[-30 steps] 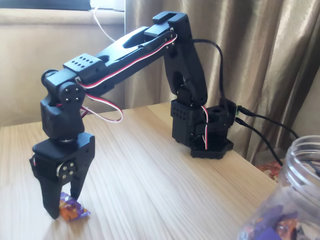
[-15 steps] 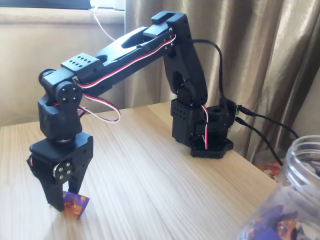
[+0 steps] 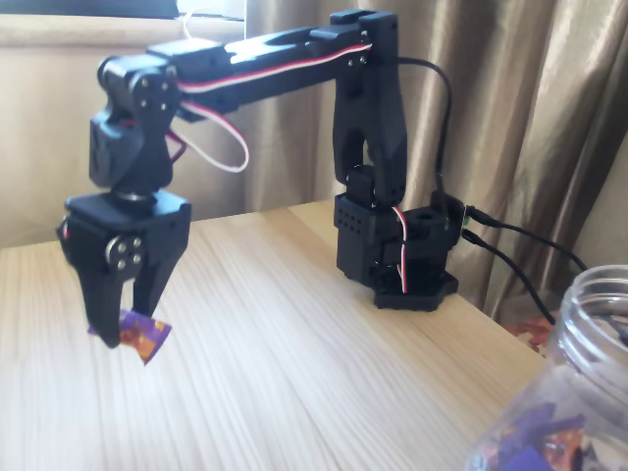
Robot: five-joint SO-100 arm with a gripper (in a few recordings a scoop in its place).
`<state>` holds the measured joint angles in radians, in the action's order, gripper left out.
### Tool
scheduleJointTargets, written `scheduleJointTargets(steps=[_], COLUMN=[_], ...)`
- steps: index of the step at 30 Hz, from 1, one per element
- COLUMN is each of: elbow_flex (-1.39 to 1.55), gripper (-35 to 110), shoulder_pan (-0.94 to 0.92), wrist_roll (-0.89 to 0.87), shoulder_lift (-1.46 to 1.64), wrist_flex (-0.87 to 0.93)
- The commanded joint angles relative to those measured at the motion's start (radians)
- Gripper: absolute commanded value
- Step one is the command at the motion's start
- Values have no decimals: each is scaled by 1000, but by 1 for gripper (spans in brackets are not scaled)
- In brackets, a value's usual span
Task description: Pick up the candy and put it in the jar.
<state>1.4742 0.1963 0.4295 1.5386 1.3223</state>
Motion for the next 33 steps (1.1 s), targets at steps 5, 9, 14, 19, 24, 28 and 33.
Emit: scheduleJointTargets(steps=[5, 9, 14, 19, 24, 28, 33], elbow_flex=[-57, -167, -187, -186, -184, -192, -206], gripper=[0, 0, 0, 0, 0, 0, 0], shoulder_pan=[32, 115, 341, 627, 862, 1011, 1147], wrist_roll=[-29, -69, -147, -273, -364, -403, -423], shoulder_lift=[382, 463, 612, 683, 669, 641, 589], wrist_flex=[126, 235, 302, 311, 284, 233, 207])
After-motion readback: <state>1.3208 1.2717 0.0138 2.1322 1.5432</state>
